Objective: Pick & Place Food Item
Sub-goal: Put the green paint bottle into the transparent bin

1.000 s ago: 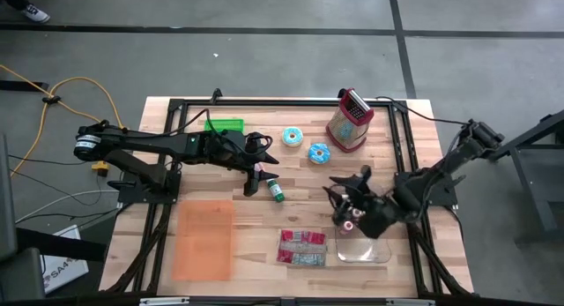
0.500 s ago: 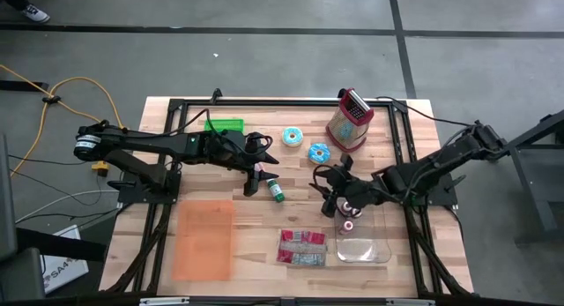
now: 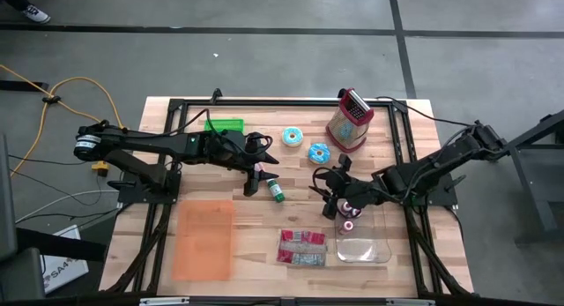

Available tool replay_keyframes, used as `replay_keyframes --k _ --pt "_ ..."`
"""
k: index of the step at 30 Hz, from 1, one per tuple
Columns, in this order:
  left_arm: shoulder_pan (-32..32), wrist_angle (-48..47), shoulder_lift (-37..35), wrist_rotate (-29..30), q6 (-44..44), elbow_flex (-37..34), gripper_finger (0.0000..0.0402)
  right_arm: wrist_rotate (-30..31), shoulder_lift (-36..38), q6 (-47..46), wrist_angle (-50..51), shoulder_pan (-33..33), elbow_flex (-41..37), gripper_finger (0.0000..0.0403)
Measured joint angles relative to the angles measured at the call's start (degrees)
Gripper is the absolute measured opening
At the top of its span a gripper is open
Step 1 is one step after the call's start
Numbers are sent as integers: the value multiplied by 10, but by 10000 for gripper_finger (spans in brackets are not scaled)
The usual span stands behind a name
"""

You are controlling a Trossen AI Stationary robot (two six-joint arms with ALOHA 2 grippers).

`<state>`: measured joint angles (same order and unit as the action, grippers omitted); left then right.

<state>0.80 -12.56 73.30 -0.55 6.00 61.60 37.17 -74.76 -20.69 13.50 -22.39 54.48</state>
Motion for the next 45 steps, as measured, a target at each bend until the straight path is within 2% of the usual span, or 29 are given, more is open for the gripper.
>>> replay_keyframes --k 22,34,43,45 --pt "8 68 0 8 -23 0 199 1 0 31 0 0 0 149" --pt "8 -34 10 2 120 0 199 1 0 30 0 0 0 149" --pt "26 -32 27 4 190 0 199 1 -1 28 -1 0 -1 149" --pt "25 -33 31 14 229 0 199 1 -1 25 1 0 -1 149"
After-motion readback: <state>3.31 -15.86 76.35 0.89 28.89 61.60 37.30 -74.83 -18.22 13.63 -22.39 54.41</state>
